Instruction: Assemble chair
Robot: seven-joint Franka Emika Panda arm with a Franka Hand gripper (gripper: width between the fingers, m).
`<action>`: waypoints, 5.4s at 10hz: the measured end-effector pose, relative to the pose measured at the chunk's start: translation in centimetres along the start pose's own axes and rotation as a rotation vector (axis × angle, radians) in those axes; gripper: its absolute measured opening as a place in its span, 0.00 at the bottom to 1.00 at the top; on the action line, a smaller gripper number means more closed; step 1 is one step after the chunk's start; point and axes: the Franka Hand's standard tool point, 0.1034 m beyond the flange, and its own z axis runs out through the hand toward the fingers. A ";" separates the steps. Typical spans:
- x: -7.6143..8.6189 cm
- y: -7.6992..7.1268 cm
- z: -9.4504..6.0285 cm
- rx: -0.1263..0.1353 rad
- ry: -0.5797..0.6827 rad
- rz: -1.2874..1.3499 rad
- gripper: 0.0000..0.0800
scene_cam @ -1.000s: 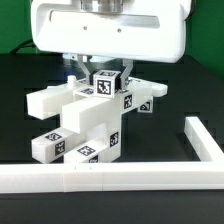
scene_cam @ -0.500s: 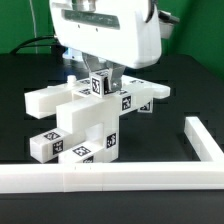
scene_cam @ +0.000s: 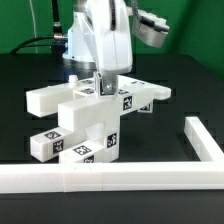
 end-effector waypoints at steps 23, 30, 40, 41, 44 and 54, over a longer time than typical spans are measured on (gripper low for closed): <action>-0.1 -0.2 0.2 -0.020 -0.030 -0.161 0.81; 0.5 -0.1 0.0 -0.046 -0.005 -0.794 0.81; 0.5 -0.3 0.0 -0.004 -0.004 -0.602 0.36; 0.5 -0.3 0.0 0.013 -0.009 -0.478 0.36; 0.5 -0.4 0.1 0.030 -0.023 -0.197 0.36; 0.3 -0.6 0.3 0.040 -0.068 0.354 0.56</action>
Offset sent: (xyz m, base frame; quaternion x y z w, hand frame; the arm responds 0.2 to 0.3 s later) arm 0.0040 -0.0059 0.0058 0.0190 -0.0208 0.2315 0.9724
